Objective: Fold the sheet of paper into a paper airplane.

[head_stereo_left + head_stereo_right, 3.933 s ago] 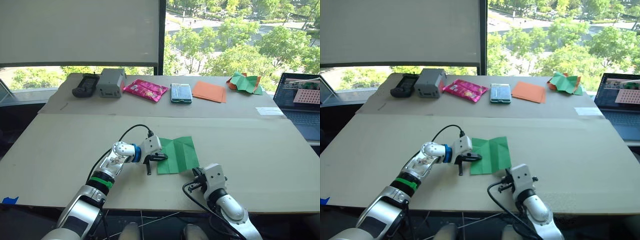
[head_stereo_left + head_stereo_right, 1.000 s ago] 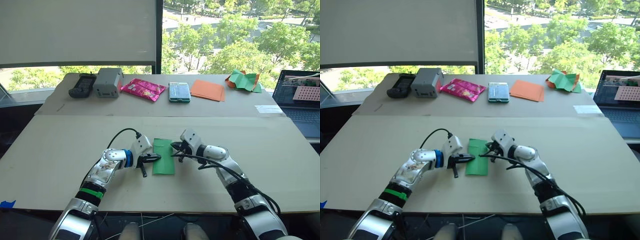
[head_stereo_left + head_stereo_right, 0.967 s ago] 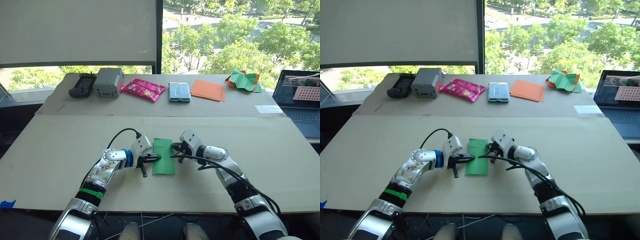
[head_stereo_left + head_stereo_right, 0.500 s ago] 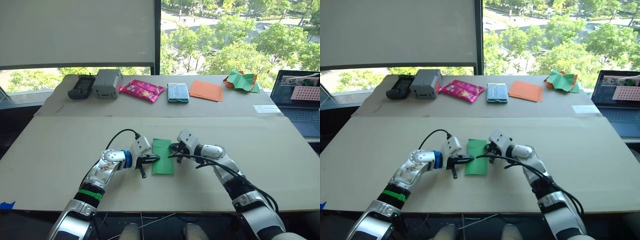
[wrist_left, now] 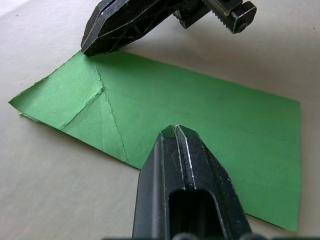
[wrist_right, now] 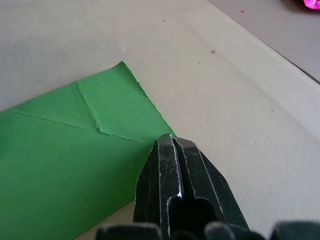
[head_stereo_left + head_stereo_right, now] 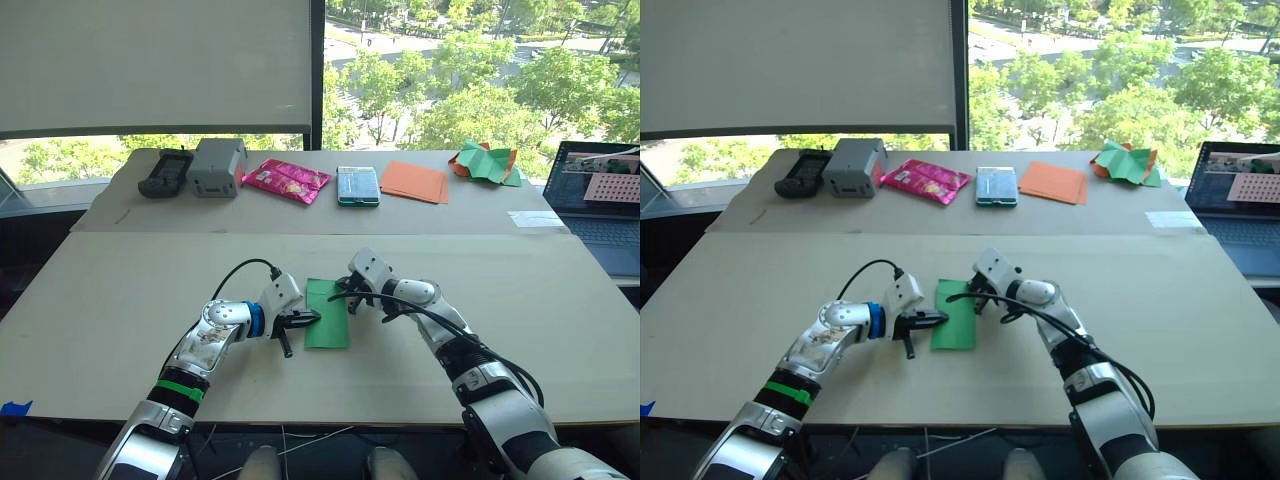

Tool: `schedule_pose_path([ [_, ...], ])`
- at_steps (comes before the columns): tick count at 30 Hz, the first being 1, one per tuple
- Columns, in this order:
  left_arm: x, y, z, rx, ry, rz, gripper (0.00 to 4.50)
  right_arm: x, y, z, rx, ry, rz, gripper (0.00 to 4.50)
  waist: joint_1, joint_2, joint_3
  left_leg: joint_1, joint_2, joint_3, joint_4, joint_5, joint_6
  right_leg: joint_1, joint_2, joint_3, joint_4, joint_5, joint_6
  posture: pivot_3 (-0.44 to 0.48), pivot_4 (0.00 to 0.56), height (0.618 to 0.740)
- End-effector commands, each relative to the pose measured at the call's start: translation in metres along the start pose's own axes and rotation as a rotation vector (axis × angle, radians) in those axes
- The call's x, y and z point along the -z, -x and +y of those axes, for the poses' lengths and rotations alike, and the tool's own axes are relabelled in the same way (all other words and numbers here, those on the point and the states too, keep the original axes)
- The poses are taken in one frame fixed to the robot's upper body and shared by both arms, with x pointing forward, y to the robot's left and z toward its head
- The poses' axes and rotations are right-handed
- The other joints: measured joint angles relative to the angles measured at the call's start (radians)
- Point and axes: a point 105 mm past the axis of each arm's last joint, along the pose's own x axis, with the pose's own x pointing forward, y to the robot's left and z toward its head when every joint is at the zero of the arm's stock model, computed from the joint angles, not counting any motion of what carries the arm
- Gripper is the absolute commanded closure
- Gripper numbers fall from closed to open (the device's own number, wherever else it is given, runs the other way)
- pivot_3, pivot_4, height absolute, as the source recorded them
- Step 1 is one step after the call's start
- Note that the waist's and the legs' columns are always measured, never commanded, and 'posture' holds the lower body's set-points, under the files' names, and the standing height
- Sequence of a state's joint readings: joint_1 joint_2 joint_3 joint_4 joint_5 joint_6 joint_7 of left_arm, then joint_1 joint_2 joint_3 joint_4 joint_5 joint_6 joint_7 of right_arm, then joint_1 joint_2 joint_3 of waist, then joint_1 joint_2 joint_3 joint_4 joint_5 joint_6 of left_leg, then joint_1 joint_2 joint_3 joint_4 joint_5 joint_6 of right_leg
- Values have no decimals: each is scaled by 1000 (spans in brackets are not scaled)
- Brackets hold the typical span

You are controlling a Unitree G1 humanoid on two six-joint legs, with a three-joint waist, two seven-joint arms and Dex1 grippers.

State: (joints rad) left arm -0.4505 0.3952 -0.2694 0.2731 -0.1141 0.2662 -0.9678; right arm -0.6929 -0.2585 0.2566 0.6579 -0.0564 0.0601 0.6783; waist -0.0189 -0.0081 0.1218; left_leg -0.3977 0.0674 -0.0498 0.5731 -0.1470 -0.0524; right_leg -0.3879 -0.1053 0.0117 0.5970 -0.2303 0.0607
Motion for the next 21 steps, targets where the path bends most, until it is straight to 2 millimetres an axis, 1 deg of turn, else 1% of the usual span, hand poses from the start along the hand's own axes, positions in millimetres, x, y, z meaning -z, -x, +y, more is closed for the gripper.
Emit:
schedule_pose_path([
  [1,25,1,-5,5,45,91,4500,19,3,13,-47,-21,49,4441,0,0,0,0,0,0,0,0,0,0,0,0,0,0,0,0,150,706],
  [5,24,1,-5,5,45,92,4500,20,7,20,-73,-29,32,4441,1,0,0,0,0,0,0,0,0,0,0,0,0,0,0,0,150,706],
  [11,24,0,-5,9,47,92,4500,22,16,38,-135,-46,15,4441,2,1,-1,0,0,0,0,0,0,0,0,0,0,0,0,0,150,706],
  [21,24,-1,-4,16,44,94,4500,30,24,50,-157,-66,36,4441,4,1,-2,0,0,0,0,0,0,0,0,0,-1,-1,0,0,150,706],
])
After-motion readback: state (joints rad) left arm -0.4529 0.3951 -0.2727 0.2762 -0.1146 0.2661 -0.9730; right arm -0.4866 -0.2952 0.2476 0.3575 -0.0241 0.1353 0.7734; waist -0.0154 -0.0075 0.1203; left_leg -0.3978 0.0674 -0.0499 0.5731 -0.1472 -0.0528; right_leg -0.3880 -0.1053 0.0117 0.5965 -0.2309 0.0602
